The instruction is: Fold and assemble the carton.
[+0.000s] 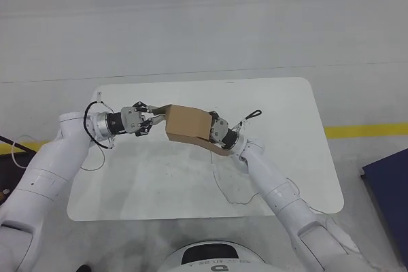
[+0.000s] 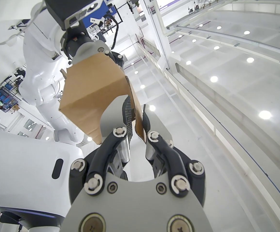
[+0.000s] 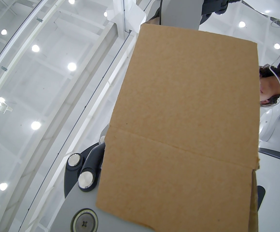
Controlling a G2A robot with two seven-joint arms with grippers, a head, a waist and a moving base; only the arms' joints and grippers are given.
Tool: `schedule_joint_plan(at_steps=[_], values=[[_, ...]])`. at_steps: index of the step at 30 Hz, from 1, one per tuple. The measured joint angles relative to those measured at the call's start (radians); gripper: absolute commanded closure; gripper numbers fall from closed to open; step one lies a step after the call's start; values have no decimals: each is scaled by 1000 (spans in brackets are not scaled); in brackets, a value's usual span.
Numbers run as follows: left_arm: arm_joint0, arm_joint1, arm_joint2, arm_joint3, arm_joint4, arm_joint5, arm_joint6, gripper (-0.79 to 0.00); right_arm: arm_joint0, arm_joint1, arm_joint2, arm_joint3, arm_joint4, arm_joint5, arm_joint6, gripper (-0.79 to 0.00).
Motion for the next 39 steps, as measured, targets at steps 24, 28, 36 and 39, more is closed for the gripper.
schedule_joint_plan(at_steps=[24, 28, 36, 39], values=[[-25, -3, 27, -10, 74, -21, -21, -6, -2, -1, -5, -10, -17, 14, -2, 0], [-21, -2, 23, -11, 80, -25, -25, -49, -3, -1, -1, -4, -13, 10, 1, 0], [0, 10, 21, -34, 94, -45, -45, -320, 0, -4, 3, 17, -1, 2, 0, 0], [4, 15, 20, -39, 96, -49, -49, -336, 1, -4, 3, 21, 0, -3, -1, 0]])
